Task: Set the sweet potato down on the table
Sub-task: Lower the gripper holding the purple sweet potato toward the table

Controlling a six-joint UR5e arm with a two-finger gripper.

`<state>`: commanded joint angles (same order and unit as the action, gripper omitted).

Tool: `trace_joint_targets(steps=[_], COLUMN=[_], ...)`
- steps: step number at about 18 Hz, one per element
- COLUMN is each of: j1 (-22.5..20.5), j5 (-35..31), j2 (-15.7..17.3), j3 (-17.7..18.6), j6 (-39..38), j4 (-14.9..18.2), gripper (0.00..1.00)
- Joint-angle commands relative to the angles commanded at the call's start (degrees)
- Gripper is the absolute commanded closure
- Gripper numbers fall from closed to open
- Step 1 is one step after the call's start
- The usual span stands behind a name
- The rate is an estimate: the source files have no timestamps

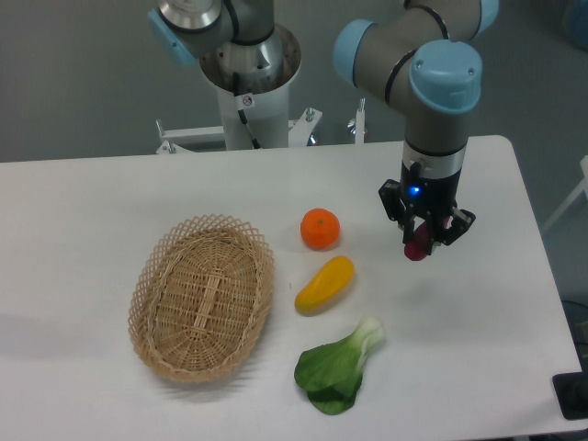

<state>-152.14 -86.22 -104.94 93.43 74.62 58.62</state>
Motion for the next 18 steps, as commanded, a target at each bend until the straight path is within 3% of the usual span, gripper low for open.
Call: trace_joint_targets(steps=[6, 7, 11, 16, 18], j1=[-0.4, -0.6, -2.4, -4.3, -6.1], j5=[0.0, -0.1, -0.1, -0.2, -0.2], j2=[0.2, 1.0, 1.6, 1.1, 0.1], j3=[2.8, 4.9, 7.6, 11.3, 12.4], j6=[0.4, 3.7, 8.3, 12.6, 16.0], j4=[-0.2, -0.3, -0.3, -7.3, -8.1], gripper=[0.67, 0.67, 0.67, 0.67, 0.67])
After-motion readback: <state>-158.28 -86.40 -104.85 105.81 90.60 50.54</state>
